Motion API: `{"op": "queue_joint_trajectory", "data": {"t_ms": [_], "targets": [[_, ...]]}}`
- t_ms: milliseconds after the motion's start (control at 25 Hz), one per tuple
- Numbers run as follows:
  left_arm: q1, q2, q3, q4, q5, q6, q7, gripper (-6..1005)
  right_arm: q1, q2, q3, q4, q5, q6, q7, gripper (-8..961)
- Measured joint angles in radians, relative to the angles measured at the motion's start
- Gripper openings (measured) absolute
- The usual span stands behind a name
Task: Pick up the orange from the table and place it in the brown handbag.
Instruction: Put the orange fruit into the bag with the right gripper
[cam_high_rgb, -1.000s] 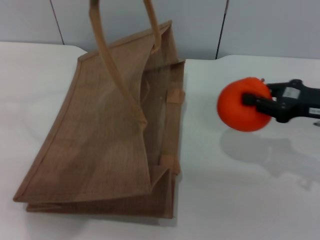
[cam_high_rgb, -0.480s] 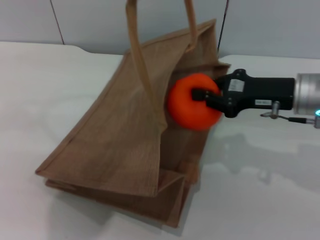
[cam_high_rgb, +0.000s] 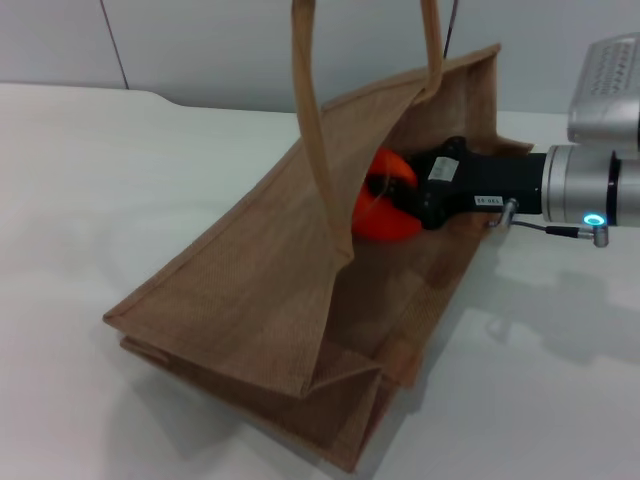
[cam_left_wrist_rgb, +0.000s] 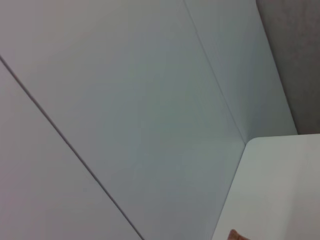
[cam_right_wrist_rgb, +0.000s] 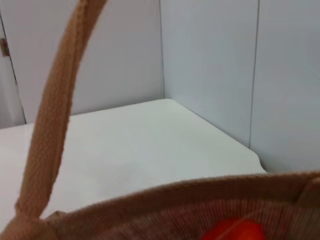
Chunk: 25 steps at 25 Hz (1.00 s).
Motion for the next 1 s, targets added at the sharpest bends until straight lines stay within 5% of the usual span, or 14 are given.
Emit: {"op": "queue_joint_trajectory", "data": {"t_ms": [400,600,1000], "targets": [[0.006,0.0,-0.001,0.001,0.004,0.002,-0.001,157,0.017,-0.001,0.001,0.055,-0.001,-0.047,0.046,136],[0.007,0.0,0.002,-0.003,0.003,0.012,0.0,159,0.036,0.0,0.001,0.076,-0.006,-0.093,0.05,344],[0.008,0.0,0.001,0.001,0.0,0.016,-0.001,163,0.025,-0.002,0.007,0.07,0.0,-0.097,0.048,575]]}}
